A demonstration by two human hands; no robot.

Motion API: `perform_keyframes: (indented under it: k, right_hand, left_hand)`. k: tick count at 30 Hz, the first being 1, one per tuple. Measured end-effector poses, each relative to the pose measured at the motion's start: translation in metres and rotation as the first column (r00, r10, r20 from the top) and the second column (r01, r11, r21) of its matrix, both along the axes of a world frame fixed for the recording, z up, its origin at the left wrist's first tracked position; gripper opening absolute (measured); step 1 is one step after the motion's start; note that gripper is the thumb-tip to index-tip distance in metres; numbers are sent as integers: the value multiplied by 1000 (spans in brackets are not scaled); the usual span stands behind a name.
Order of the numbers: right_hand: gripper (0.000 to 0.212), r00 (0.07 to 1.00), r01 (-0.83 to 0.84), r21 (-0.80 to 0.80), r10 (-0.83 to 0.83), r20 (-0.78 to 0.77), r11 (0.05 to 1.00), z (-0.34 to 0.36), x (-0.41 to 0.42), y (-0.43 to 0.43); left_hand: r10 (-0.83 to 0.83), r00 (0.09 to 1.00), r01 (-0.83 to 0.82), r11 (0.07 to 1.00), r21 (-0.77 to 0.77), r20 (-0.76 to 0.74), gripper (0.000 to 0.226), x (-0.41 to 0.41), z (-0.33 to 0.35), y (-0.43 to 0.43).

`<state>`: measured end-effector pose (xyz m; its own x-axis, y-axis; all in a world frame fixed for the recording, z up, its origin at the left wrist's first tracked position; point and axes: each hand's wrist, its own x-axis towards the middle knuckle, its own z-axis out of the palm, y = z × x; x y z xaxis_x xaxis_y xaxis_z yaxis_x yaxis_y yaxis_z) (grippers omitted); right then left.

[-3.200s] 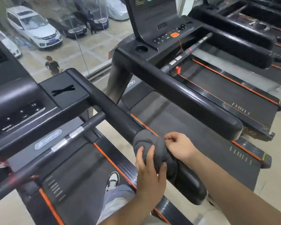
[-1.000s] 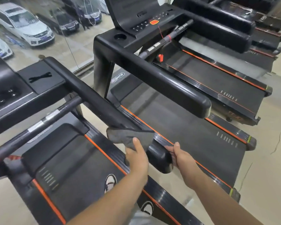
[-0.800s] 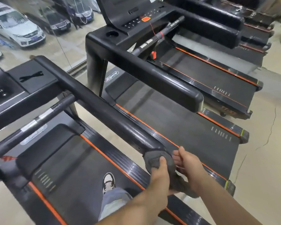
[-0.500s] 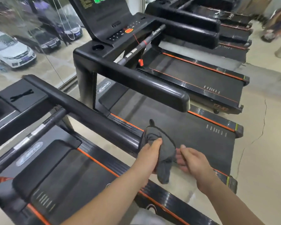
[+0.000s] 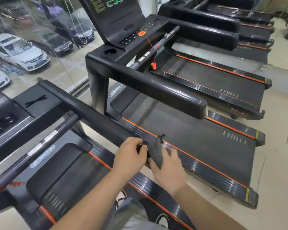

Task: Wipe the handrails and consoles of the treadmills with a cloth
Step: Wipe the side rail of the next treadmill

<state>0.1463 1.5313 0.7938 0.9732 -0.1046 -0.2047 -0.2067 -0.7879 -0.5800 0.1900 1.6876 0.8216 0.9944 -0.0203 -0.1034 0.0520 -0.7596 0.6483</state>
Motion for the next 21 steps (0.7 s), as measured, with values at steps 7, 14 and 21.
perform_keyframes:
  k: [7,14,21]
  right_hand:
    - [73,962,-269,-368,263,-67,890,13,61,69]
    - [66,939,-337,-384,334,-77,860,17,98,124]
    - [58,945,-324,-417,308,-108,849,24,99,121]
  left_hand:
    - [128,991,-132,986,106,46,38,22,-10,72]
    - [153,986,-157,985,66,60,43,63,-12,133]
    - [180,966,-156,978,-137,183,30,105,-13,160]
